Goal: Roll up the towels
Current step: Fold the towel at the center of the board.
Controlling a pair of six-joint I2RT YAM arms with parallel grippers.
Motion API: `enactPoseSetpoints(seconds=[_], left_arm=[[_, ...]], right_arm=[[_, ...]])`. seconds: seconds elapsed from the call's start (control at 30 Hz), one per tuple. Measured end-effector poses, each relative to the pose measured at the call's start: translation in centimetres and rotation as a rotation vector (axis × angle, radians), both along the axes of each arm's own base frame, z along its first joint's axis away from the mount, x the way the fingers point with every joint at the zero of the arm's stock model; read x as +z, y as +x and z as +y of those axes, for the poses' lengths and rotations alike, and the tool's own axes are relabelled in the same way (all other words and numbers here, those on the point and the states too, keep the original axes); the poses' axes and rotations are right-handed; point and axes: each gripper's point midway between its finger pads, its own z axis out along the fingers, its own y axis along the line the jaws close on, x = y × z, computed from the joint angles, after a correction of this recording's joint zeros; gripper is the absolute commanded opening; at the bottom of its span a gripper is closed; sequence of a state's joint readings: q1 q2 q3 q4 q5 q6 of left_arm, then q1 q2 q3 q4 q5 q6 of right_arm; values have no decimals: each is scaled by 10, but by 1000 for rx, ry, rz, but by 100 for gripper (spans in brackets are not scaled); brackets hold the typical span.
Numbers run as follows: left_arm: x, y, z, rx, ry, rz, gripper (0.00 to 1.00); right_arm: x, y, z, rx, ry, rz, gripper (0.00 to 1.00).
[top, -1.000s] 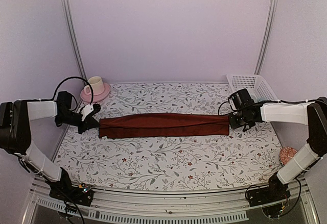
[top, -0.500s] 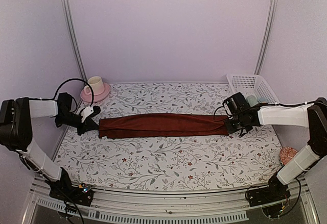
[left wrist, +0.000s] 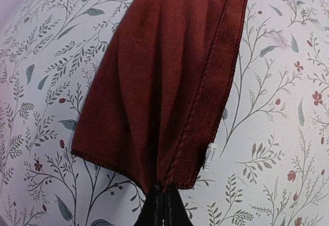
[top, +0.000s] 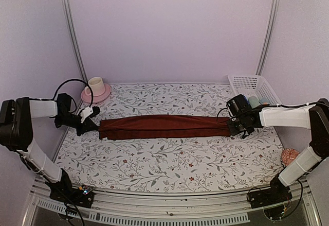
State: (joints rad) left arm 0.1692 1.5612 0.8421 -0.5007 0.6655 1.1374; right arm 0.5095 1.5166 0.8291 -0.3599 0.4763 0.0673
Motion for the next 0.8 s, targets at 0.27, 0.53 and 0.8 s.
enactPoseSetpoints(seconds=[0.27, 0.53, 0.8], left_arm=[[-7, -2, 0, -14, 3, 21, 0], [-14, -4, 1, -22, 6, 50, 12], [-13, -3, 5, -35, 33, 55, 42]], right_arm=[[0, -1, 2, 7, 11, 3, 2], [-1, -2, 3, 11, 15, 6, 12], [-3, -6, 3, 20, 5, 23, 37]])
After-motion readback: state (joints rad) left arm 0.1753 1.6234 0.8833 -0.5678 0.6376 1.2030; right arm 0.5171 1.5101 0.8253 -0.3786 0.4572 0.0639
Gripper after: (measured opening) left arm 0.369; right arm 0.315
